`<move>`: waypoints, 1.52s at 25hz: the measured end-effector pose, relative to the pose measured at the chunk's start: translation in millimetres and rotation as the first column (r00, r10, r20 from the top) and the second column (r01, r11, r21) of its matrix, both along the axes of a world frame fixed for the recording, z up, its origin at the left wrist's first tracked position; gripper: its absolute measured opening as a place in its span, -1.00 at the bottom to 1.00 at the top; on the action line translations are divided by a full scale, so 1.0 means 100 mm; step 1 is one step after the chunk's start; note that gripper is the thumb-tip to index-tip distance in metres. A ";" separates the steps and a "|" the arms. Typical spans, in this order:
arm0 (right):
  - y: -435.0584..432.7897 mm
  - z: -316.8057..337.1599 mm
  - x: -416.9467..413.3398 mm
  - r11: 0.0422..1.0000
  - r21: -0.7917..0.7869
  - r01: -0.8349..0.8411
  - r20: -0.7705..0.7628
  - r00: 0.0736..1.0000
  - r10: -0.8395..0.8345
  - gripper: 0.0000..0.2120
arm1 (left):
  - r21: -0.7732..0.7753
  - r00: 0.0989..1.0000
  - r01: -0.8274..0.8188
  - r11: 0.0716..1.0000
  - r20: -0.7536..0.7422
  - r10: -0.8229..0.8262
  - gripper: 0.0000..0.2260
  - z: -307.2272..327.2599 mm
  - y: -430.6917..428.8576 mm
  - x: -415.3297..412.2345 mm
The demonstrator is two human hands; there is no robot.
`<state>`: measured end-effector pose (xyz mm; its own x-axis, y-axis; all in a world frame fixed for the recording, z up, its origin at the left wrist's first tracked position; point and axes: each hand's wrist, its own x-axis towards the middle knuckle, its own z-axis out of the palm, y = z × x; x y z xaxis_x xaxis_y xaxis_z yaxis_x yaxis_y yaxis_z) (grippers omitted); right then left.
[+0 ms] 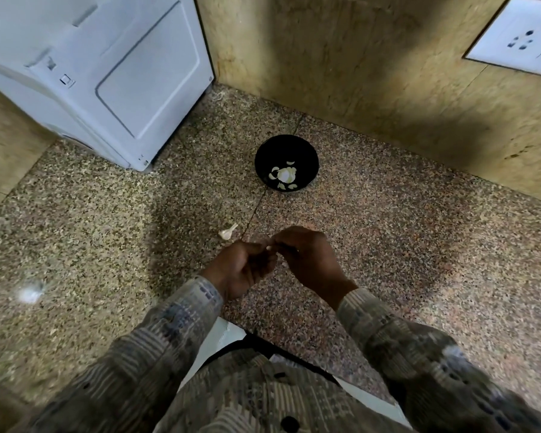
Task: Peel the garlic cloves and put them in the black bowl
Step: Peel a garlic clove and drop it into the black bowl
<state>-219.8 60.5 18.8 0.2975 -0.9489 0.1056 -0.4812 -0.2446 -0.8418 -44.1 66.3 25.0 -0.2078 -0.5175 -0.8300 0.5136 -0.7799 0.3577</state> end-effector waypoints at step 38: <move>0.23 -0.11 0.25 0.513 0.824 0.243 0.111 0.817 -0.565 -0.88 | -0.142 0.859 0.354 0.925 0.441 -0.261 -0.93 -0.46 0.16 0.12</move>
